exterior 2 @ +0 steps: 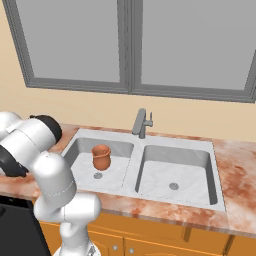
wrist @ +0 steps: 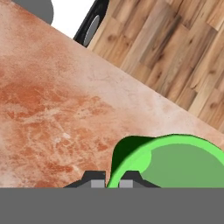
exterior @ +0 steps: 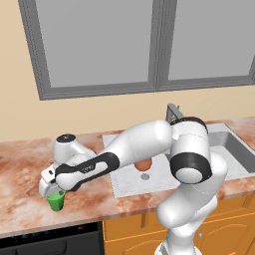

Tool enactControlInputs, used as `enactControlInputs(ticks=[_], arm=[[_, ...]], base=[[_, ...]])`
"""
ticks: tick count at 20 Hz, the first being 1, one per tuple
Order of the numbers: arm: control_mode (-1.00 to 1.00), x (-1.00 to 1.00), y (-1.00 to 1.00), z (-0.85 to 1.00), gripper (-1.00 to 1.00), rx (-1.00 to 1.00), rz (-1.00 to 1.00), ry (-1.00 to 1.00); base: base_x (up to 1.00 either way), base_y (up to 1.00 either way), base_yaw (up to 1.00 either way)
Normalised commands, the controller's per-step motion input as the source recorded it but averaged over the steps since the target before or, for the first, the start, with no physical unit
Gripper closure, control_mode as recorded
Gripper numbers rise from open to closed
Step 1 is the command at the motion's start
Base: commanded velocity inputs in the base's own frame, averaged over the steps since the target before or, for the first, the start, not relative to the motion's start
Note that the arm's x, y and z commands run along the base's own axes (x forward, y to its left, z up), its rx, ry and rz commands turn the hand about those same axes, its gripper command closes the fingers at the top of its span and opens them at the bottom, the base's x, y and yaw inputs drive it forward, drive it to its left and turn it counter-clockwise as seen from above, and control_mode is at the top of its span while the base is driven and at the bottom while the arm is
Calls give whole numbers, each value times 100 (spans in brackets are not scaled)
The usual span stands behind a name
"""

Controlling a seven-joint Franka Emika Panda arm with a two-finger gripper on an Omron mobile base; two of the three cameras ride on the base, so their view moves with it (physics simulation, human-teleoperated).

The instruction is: Place the jug in the left basin and the cup in the right basin of the sink.

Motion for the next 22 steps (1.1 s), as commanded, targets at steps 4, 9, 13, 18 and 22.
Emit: enactControlInputs(ticks=[4, 9, 13, 18, 22], arm=[[-100, 0, 0, 0, 100, 0, 0, 0], [-100, 0, 0, 12, 100, 0, 0, 0], [-100, 0, -4, 33, 100, 0, 0, 0], [-100, 0, -15, 44, 100, 0, 0, 0], [-100, -2, -32, 43, 100, 0, 0, 0]], base=[[0, 0, 0], [0, 0, 0], [0, 0, 0], [0, 0, 0], [0, 0, 0]])
